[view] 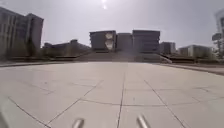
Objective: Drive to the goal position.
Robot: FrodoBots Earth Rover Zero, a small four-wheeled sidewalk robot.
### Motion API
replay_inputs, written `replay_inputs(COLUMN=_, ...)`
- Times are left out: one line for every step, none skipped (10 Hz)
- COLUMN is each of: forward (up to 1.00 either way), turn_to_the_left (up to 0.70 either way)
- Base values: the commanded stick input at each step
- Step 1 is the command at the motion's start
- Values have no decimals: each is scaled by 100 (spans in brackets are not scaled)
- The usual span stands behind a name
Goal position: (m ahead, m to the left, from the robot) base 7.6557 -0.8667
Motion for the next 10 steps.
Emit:
replay_inputs(forward=70, turn_to_the_left=1)
replay_inputs(forward=70, turn_to_the_left=1)
replay_inputs(forward=70, turn_to_the_left=1)
replay_inputs(forward=70, turn_to_the_left=1)
replay_inputs(forward=70, turn_to_the_left=1)
replay_inputs(forward=70, turn_to_the_left=1)
replay_inputs(forward=70, turn_to_the_left=1)
replay_inputs(forward=70, turn_to_the_left=1)
replay_inputs(forward=70, turn_to_the_left=1)
replay_inputs(forward=70, turn_to_the_left=1)
